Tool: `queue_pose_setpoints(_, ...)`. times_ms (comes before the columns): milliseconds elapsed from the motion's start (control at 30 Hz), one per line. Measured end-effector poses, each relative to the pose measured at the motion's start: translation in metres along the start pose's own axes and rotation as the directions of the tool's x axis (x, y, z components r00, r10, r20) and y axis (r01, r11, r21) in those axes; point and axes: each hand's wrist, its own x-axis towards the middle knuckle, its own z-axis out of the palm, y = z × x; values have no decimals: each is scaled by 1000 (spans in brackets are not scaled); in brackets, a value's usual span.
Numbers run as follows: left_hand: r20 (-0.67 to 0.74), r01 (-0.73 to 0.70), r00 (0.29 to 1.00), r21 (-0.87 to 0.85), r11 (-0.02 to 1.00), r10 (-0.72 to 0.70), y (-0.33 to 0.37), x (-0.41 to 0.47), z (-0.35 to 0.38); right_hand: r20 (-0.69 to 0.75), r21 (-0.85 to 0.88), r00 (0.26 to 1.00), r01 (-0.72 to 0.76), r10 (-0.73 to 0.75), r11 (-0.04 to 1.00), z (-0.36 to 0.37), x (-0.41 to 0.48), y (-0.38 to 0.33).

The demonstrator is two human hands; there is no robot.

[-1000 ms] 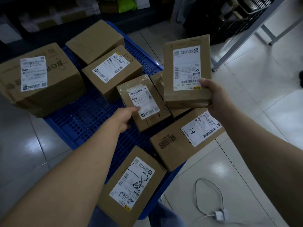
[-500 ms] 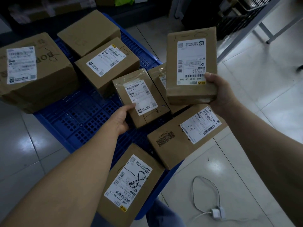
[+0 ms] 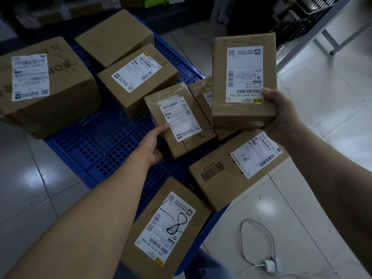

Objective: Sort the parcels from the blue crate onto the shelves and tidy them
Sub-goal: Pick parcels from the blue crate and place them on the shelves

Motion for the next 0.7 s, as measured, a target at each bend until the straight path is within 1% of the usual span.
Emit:
queue_pose_setpoints(133,26,-16,1000,47,999,14,0,0,3,-24,5,1000,-2,3,1000,2,1,0)
queue_pose_setpoints(300,49,-31,998,17,999,30,6,-2,-5,-41,6,999,-5,5,1000,4,1,1)
queue_pose_setpoints(400,109,-32,993,-5,999,33,11,-7,-7,-55,-11,998,-29,28,1000,8,-3,0)
queue_pose_setpoints(500,127,-49,991,2,999,48,15,-12,-12,-53,-25,998,-33,31,999,11,-9,-2)
queue_pose_setpoints(600,132,-51,990,51,997,44,23,-28,-13,-43,-19,999,-33,32,999,14,-18,-11)
queue_pose_setpoints(700,109,-66,993,143,988,51,34,-55,-14,-12,-24,1000,-21,20,1000,21,-34,-25)
